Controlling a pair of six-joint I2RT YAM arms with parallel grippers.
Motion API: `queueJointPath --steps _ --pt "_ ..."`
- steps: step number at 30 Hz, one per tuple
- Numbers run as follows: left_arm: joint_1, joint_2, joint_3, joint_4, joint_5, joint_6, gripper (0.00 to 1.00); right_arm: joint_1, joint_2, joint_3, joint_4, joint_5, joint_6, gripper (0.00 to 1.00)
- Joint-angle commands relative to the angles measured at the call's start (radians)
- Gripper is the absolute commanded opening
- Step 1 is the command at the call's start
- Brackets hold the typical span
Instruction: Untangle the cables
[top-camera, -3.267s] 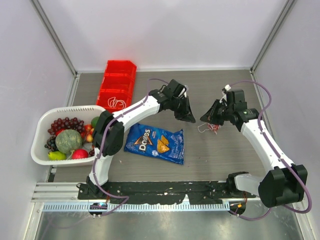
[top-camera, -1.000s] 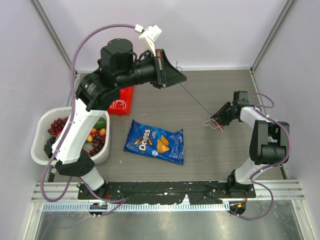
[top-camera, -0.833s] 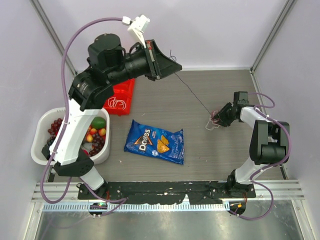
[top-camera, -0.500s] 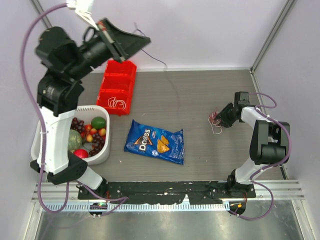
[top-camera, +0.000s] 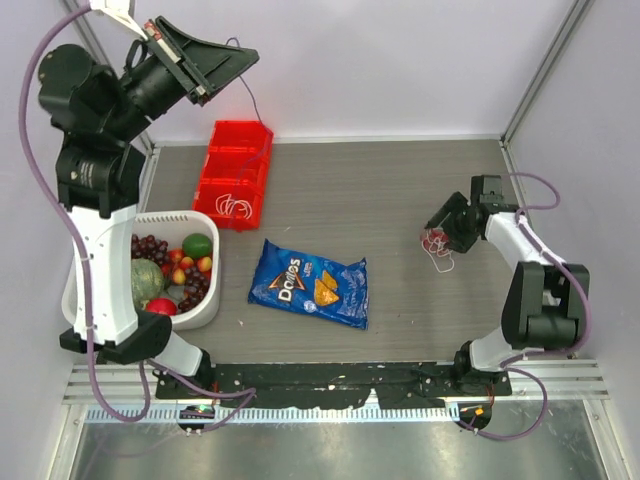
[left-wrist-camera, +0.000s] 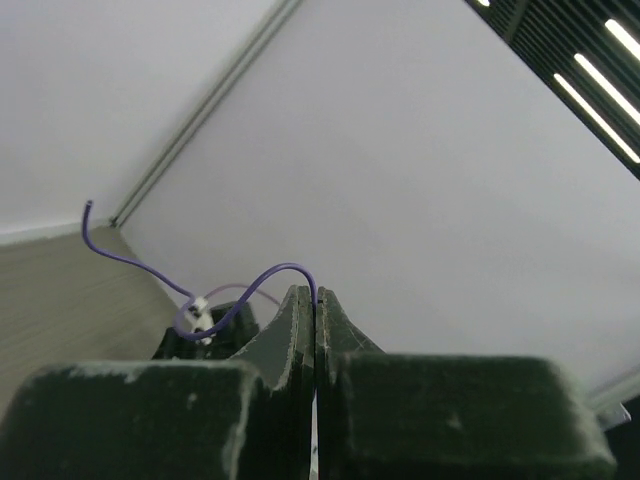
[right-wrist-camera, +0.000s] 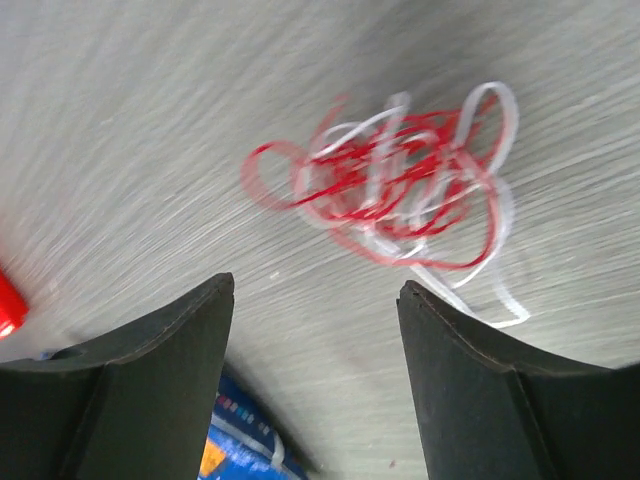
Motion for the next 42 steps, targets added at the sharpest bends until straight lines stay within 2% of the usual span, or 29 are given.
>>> queueJointPath --steps 1,4,8,11,15,18,20,22,26,29,32,37,42 --pt "0.098 0.034 -0.091 -0.029 0.049 -0.063 0.00 0.083 -0.162 0.100 -0.091 0.001 -0.040 0.73" --pt "0.165 0.046 -0.160 0.060 0.077 -0.127 0.00 0.148 -0.238 0.137 -0.144 0.009 -0.087 0.75" --pt "0.228 0.089 -0.270 0.235 0.113 -0.253 0.00 0.157 -0.275 0.145 -0.214 -0.005 -0.136 0.75" --pt "0.247 0.173 -0.212 0.197 0.094 -0.232 0.00 0.155 -0.299 0.127 -0.226 -0.014 -0.152 0.75" --pt "0.253 0.242 -0.218 0.159 0.031 -0.186 0.00 0.157 -0.317 0.116 -0.226 -0.029 -0.153 0.75" --pt "0.255 0.273 -0.284 0.149 -0.044 -0.222 0.00 0.158 -0.331 0.111 -0.215 -0.026 -0.162 0.75" --pt "0.259 0.281 -0.357 0.253 -0.080 -0.256 0.00 0.157 -0.333 0.101 -0.209 -0.020 -0.161 0.75" --pt "0.262 0.305 -0.338 0.203 -0.118 -0.232 0.00 0.157 -0.324 0.091 -0.203 -0.031 -0.158 0.75" --pt "0.337 0.338 -0.332 0.145 -0.186 -0.147 0.00 0.157 -0.324 0.090 -0.198 -0.045 -0.162 0.74" --pt "0.382 0.329 -0.387 0.175 -0.187 -0.184 0.00 0.157 -0.319 0.084 -0.195 -0.052 -0.172 0.74" --pt "0.402 0.287 -0.418 0.175 -0.228 -0.140 0.00 0.157 -0.313 0.073 -0.192 -0.060 -0.173 0.74" --pt "0.426 0.305 -0.387 0.185 -0.242 -0.138 0.00 0.157 -0.311 0.055 -0.169 -0.091 -0.161 0.74" --pt "0.431 0.408 -0.287 0.254 -0.166 -0.222 0.00 0.158 -0.293 0.064 -0.160 -0.099 -0.155 0.74"
